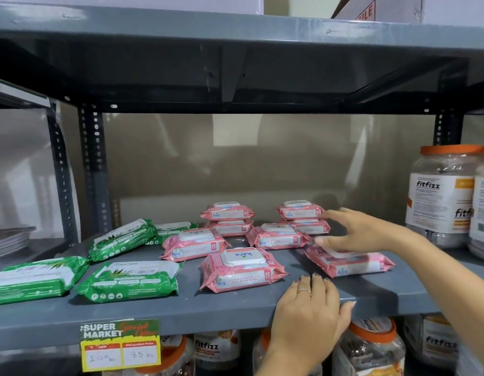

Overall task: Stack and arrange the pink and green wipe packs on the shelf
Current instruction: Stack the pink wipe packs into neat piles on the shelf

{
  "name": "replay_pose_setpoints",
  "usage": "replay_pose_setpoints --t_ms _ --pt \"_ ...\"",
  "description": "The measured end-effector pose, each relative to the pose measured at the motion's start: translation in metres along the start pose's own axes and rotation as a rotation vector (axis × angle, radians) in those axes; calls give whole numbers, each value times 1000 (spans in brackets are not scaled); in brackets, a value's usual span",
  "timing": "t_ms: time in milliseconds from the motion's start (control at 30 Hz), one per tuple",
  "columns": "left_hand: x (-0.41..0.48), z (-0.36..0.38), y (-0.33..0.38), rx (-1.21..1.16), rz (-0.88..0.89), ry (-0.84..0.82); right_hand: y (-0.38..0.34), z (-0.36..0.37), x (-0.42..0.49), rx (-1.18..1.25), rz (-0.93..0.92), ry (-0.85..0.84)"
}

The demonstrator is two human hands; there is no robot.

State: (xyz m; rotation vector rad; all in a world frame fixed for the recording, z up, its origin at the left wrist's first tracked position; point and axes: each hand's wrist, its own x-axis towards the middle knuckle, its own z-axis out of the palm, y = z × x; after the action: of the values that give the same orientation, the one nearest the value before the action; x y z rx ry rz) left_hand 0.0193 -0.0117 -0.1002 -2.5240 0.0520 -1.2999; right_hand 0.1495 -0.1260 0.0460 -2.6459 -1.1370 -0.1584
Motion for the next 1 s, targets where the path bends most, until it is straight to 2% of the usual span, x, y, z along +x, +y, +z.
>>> replay_pose_setpoints --t_ms 67,167,367,600,800,1000 --pt "1 1 1 -2 -4 15 -19 5 25 -24 -100 32" --pt "0 2 0 -2 -8 39 -49 14 62 -49 -184 -99" --pt "3 2 2 29 -55 70 -74 16 107 -31 -93 -399" --pt "4 7 1 65 -43 104 -74 15 118 -117 -122 -334" --pt "0 9 1 53 -31 159 -62 -32 83 -103 -194 -208" --pt "0 8 0 46 7 161 -22 -61 34 -185 -68 -354"
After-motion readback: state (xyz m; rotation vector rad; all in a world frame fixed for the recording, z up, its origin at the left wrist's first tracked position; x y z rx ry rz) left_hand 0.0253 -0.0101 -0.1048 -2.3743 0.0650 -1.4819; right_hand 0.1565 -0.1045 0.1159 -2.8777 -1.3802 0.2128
